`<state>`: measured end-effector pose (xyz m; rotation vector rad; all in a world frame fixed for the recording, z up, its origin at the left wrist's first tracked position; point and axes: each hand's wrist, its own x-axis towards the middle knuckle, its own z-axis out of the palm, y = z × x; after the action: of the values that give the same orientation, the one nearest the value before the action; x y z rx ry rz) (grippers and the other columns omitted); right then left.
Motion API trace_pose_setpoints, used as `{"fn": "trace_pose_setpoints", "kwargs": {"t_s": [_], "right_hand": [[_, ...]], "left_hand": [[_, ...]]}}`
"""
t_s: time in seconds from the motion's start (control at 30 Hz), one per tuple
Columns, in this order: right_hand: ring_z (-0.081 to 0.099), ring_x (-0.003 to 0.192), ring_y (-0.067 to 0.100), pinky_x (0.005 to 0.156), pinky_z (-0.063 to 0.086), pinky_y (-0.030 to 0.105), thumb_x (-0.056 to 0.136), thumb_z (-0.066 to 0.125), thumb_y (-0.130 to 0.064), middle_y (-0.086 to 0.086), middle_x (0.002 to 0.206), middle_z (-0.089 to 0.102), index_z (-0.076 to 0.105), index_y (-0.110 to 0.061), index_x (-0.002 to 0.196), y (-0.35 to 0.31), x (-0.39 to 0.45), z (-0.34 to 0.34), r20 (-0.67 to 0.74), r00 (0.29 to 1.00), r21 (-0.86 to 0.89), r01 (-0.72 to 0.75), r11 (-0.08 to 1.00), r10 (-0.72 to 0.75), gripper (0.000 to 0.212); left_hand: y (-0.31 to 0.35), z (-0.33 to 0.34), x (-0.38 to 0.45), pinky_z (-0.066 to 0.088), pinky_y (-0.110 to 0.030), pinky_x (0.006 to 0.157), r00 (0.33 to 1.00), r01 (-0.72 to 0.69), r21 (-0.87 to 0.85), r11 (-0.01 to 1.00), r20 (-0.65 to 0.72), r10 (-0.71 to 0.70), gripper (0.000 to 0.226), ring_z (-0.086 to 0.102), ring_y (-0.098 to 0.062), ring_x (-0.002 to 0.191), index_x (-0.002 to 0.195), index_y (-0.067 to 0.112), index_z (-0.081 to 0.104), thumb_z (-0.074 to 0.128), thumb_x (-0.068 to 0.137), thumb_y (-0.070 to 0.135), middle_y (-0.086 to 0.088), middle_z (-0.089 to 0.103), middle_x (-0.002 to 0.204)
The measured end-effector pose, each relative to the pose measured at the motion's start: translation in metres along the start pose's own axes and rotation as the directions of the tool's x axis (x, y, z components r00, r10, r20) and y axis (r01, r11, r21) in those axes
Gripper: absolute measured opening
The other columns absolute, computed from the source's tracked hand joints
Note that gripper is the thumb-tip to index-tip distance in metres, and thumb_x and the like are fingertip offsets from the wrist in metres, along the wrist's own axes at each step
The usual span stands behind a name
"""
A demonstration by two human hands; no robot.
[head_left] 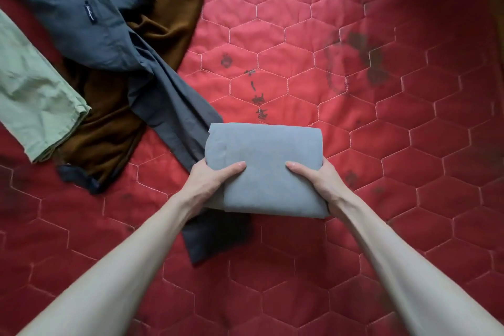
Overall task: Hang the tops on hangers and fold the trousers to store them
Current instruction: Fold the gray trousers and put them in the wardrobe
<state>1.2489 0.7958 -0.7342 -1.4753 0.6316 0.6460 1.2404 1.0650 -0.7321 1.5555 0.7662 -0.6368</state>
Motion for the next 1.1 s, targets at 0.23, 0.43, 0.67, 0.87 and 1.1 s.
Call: {"fn": "trace_pose_setpoints", "kwargs": {"t_s": [0.23, 0.43, 0.67, 0.87, 1.1], "right_hand": [[0.076, 0.106, 0.017, 0.078, 0.061, 0.028, 0.065, 0.095, -0.04, -0.003, 0.119, 0.077, 0.058, -0.023, 0.132, -0.045, -0.088, 0.0, 0.045, 0.985, -0.011, 0.169, 0.986, -0.168, 0.078], [0.075, 0.109, 0.018, 0.081, 0.059, 0.027, 0.084, 0.081, -0.041, -0.001, 0.123, 0.076, 0.061, -0.022, 0.133, -0.123, -0.197, 0.007, 0.119, 0.961, -0.066, 0.258, 0.964, -0.249, 0.057], [0.072, 0.103, 0.002, 0.077, 0.055, 0.014, 0.1, 0.058, -0.06, -0.02, 0.11, 0.075, 0.062, -0.033, 0.123, -0.194, -0.323, 0.016, 0.112, 0.928, -0.172, 0.371, 0.913, -0.356, 0.036], [0.075, 0.102, 0.014, 0.08, 0.06, 0.028, 0.103, 0.061, -0.048, -0.006, 0.114, 0.078, 0.069, -0.027, 0.122, -0.22, -0.4, 0.022, 0.224, 0.902, -0.104, 0.399, 0.911, -0.37, 0.029], [0.074, 0.093, 0.01, 0.071, 0.059, 0.023, 0.1, 0.067, -0.046, -0.005, 0.107, 0.079, 0.074, -0.03, 0.112, -0.241, -0.468, 0.061, 0.373, 0.843, -0.113, 0.456, 0.883, -0.388, 0.021]], "left_hand": [[0.016, -0.027, -0.079, 0.062, -0.032, 0.08, 0.993, 0.022, -0.156, 0.988, 0.12, -0.003, 0.079, 0.077, -0.022, 0.103, 0.117, 0.01, 0.075, 0.1, 0.052, 0.045, -0.005, 0.079, 0.111], [0.066, -0.046, -0.202, 0.061, -0.027, 0.072, 0.99, -0.084, -0.294, 0.952, 0.086, 0.114, 0.072, 0.077, -0.023, 0.102, 0.119, 0.011, 0.073, 0.098, 0.059, 0.041, -0.007, 0.079, 0.114], [0.115, -0.058, -0.358, 0.06, -0.023, 0.078, 0.936, -0.352, -0.28, 0.893, -0.09, 0.341, 0.065, 0.074, -0.014, 0.108, 0.133, 0.018, 0.06, 0.087, 0.074, 0.024, 0.001, 0.076, 0.12], [0.126, -0.073, -0.468, 0.058, -0.031, 0.097, 0.861, -0.496, -0.208, 0.843, -0.244, 0.447, 0.087, 0.071, -0.013, 0.115, 0.14, 0.018, 0.056, 0.087, 0.065, 0.048, 0.002, 0.073, 0.127], [0.104, -0.105, -0.575, 0.054, -0.042, 0.105, 0.771, -0.583, -0.192, 0.789, -0.436, 0.464, 0.073, 0.07, -0.015, 0.118, 0.136, 0.02, 0.061, 0.082, 0.075, 0.053, 0.003, 0.074, 0.127]]}}
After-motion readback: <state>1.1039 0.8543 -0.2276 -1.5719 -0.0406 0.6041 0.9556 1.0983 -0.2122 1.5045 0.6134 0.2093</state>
